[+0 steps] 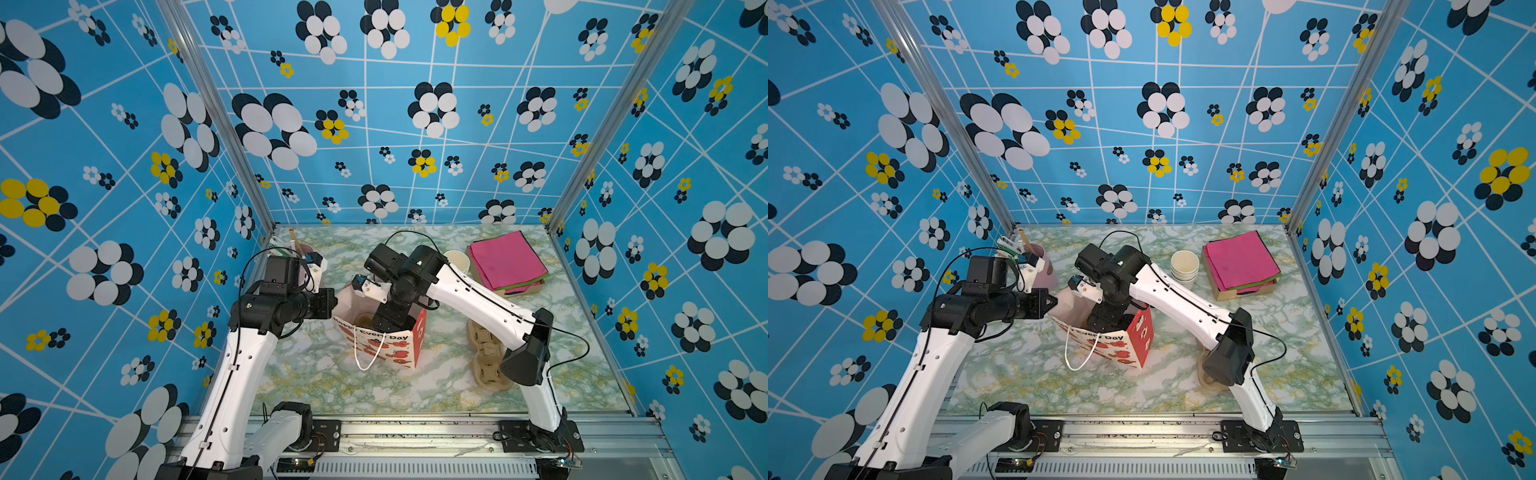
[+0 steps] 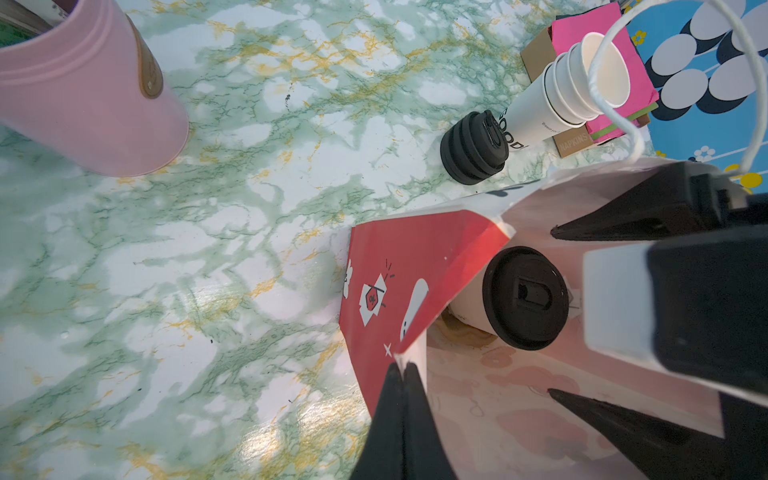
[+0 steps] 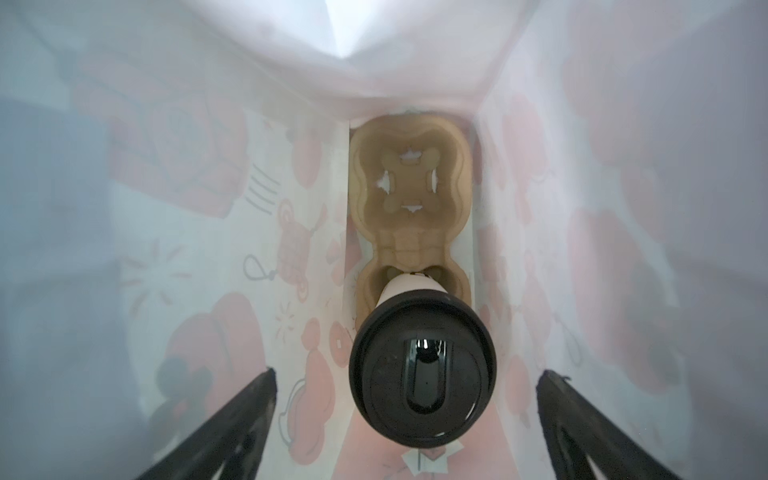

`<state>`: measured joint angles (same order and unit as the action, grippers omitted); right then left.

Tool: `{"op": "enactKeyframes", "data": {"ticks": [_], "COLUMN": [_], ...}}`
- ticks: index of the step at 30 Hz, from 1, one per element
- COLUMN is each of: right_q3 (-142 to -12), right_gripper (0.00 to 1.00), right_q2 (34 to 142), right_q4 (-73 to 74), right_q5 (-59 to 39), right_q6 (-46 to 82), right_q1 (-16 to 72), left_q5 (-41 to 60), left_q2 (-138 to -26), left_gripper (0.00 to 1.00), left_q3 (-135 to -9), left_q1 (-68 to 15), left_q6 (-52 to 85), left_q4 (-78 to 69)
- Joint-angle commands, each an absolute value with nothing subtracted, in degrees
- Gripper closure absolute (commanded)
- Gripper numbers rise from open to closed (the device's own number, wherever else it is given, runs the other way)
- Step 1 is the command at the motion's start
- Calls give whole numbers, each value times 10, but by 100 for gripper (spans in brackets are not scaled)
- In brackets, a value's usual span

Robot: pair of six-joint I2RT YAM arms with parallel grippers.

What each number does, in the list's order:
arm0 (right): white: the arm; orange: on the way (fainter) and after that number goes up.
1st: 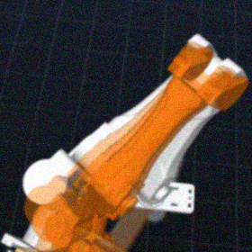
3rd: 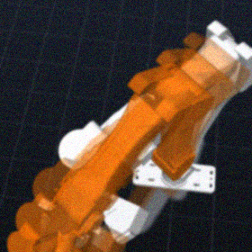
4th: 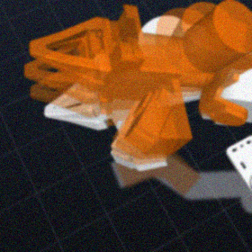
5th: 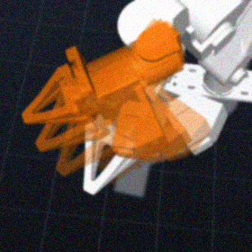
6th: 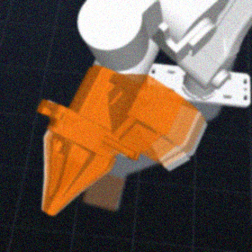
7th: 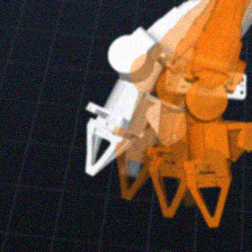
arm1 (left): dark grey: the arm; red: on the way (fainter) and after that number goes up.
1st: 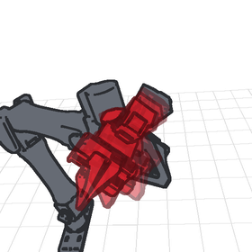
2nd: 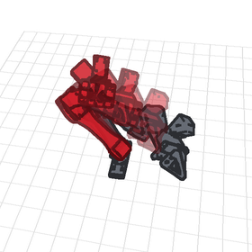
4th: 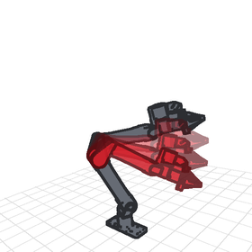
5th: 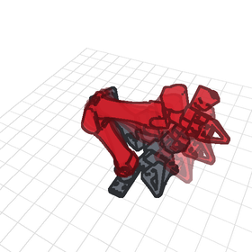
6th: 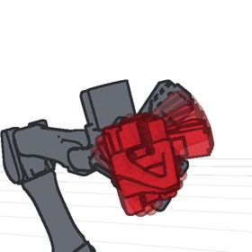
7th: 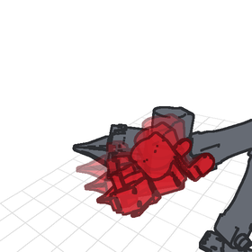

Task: Pack the takeout coffee
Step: 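Open the right gripper and raise it out of the bag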

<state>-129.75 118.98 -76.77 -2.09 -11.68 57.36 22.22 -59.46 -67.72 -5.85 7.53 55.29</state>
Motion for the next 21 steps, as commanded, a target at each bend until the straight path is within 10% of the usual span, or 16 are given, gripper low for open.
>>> {"op": "enactKeyframes", "data": {"ticks": [1,12,21], "right_q3": [-1312,-1305,-1202], "right_gripper": [1,1,1], "right_q2": [1158,1101,1006], "right_q4": [-742,-669,-552], "right_q5": [-26,-22,-25], "right_q6": [-108,-83,-66], "right_q1": [579,578,578], "left_q5": [210,203,195], "left_q2": [-599,-607,-623], "left_gripper": [98,89,59], "left_q3": [-695,-714,-752], "left_q1": [-65,-67,-67], "left_q6": [79,73,72], "left_q4": [576,581,589]}}
